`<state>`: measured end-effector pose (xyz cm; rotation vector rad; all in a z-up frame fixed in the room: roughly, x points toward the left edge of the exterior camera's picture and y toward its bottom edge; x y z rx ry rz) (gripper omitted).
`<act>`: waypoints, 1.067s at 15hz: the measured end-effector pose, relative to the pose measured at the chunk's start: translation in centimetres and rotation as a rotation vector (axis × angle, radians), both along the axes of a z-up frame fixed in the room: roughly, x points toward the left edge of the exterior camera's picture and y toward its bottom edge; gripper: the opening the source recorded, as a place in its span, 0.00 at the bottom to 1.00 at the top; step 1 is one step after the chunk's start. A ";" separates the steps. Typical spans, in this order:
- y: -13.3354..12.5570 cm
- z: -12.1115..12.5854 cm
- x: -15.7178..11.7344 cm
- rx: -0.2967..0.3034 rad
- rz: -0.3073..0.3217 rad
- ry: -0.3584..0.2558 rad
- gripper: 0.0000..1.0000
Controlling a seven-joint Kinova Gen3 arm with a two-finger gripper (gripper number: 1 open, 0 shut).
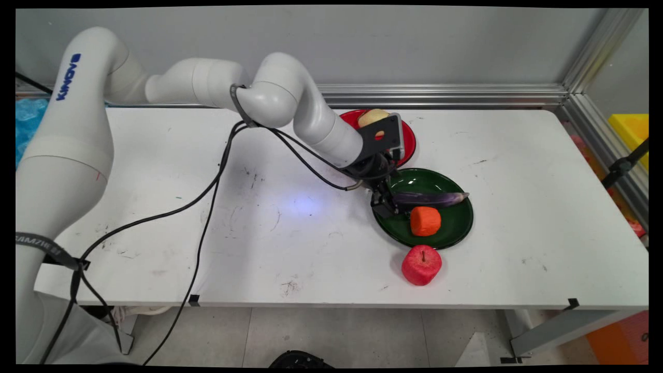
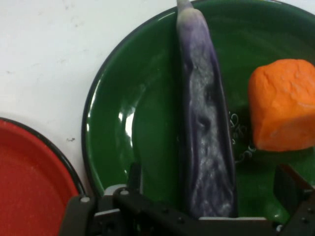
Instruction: Pick up the eggplant from the green plate, then place the picked object on the table
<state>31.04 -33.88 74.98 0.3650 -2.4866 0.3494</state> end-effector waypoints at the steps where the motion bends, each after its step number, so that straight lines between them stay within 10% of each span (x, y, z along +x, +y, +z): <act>1: 0.0 -0.3 -0.1 0.001 0.001 0.002 1.00; 4: -0.1 -1.0 -0.3 0.005 0.004 0.007 1.00; 5: -0.2 -1.2 -0.3 0.007 0.007 0.010 0.00; 16: -0.9 0.4 -0.3 0.023 0.030 0.056 0.00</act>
